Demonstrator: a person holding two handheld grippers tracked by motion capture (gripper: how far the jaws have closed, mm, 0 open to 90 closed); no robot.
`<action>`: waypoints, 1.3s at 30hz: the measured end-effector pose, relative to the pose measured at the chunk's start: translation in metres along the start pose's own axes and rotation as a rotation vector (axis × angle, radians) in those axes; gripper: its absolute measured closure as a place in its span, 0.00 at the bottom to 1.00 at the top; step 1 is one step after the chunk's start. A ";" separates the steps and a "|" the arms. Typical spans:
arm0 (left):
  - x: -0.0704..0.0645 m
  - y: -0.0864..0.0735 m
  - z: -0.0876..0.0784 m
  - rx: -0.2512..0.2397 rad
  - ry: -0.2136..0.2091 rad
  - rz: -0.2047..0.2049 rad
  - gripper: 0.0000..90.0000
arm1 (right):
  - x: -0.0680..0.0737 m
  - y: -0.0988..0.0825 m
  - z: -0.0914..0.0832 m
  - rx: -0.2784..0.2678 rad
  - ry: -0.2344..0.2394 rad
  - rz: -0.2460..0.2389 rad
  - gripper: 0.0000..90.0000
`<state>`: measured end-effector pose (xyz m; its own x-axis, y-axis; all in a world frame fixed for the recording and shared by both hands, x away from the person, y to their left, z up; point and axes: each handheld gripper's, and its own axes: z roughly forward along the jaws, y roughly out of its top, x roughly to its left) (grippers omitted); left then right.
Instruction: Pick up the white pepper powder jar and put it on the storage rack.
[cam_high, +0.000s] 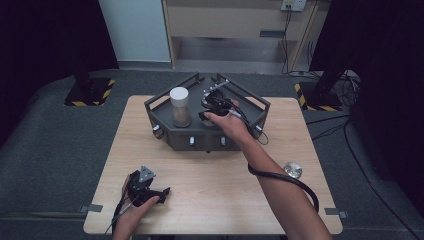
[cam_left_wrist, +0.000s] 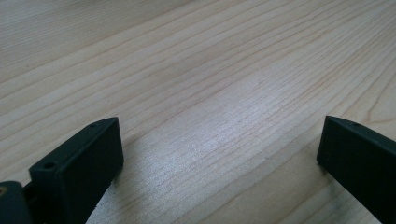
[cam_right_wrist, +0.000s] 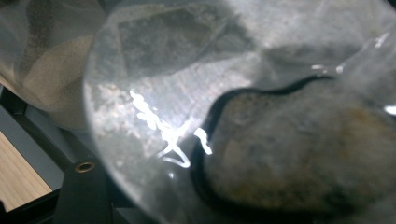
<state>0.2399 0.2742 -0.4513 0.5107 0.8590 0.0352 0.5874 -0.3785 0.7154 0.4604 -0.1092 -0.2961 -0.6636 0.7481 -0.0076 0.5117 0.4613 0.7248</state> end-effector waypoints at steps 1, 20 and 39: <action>0.000 0.000 0.000 0.000 0.000 0.000 0.00 | 0.000 0.000 0.000 -0.001 0.000 0.001 0.34; 0.000 0.001 0.000 0.003 0.000 0.003 0.00 | 0.004 -0.010 -0.014 -0.046 0.008 0.017 0.10; 0.000 0.000 0.000 0.003 -0.001 0.004 0.00 | 0.005 -0.033 -0.066 -0.107 0.018 -0.022 0.06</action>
<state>0.2403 0.2744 -0.4508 0.5133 0.8574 0.0371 0.5874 -0.3825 0.7132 0.4039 -0.1517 -0.2744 -0.6843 0.7291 -0.0123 0.4363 0.4229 0.7943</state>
